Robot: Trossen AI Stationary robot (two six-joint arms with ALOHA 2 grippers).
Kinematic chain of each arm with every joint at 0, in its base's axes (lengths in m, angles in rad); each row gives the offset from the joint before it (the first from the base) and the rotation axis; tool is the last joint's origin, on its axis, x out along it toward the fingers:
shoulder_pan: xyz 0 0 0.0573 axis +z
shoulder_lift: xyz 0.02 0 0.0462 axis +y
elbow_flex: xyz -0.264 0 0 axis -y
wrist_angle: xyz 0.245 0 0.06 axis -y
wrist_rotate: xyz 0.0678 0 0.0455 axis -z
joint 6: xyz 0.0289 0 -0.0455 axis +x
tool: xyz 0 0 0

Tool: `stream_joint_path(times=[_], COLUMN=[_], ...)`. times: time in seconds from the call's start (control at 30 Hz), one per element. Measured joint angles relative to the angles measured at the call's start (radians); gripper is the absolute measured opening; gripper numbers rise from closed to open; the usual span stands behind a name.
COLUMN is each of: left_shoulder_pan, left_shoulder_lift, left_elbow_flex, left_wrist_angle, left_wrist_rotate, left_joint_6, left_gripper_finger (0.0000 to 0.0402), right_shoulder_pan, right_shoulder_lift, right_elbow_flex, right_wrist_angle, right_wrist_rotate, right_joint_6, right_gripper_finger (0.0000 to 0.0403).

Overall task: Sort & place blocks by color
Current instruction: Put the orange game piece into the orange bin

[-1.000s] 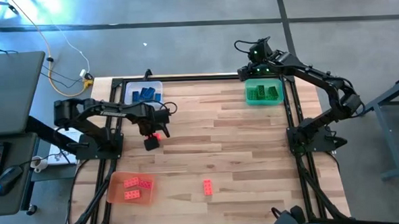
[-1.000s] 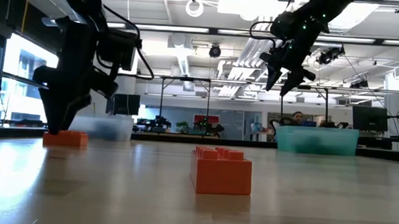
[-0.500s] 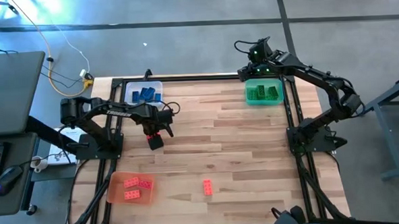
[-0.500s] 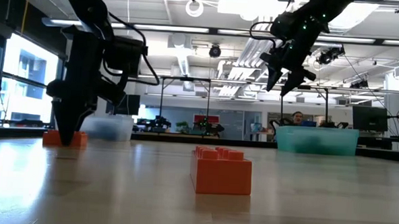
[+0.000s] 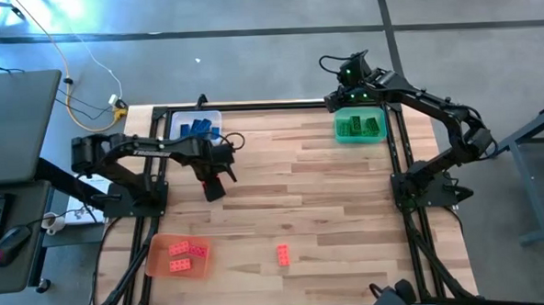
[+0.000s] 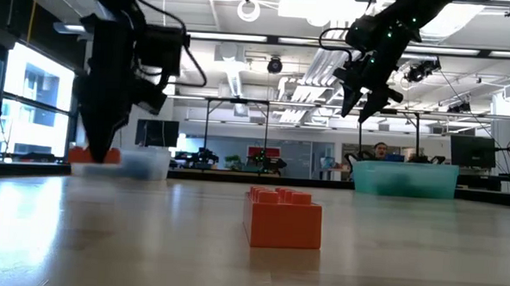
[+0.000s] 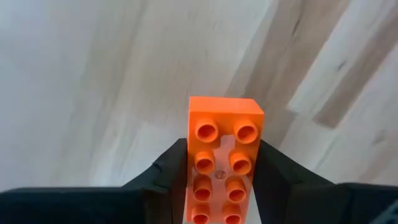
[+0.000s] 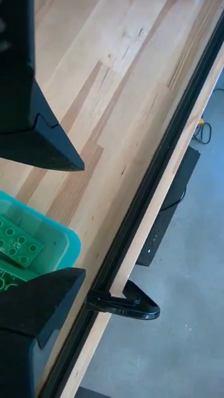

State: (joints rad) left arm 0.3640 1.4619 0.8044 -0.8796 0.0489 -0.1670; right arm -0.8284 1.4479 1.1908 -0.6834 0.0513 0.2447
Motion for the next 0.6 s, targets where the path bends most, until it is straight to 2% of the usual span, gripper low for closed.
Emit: stream_joint_path(times=[0.3,0.47,0.6], left_shoulder_pan=[-0.112,-0.228,-0.319], left_shoulder_lift=[-0.109,-0.191,-0.243], left_elbow_flex=[0.13,0.144,0.144], left_wrist_angle=[-0.128,-0.167,-0.183], left_wrist_rotate=[0.026,0.027,0.035], left_joint_6=[-0.11,-0.121,-0.21], left_gripper_finger=[0.011,0.011,0.011], right_shoulder_pan=[0.053,0.124,0.196], right_shoulder_lift=[0.0,0.0,0.0], right_elbow_flex=[0.0,0.0,0.0], right_wrist_angle=[0.002,0.002,0.002], right_wrist_rotate=[-0.01,-0.062,-0.092], right_joint_6=[0.008,0.049,0.112], right_gripper_finger=[0.0243,0.0242,0.0242])
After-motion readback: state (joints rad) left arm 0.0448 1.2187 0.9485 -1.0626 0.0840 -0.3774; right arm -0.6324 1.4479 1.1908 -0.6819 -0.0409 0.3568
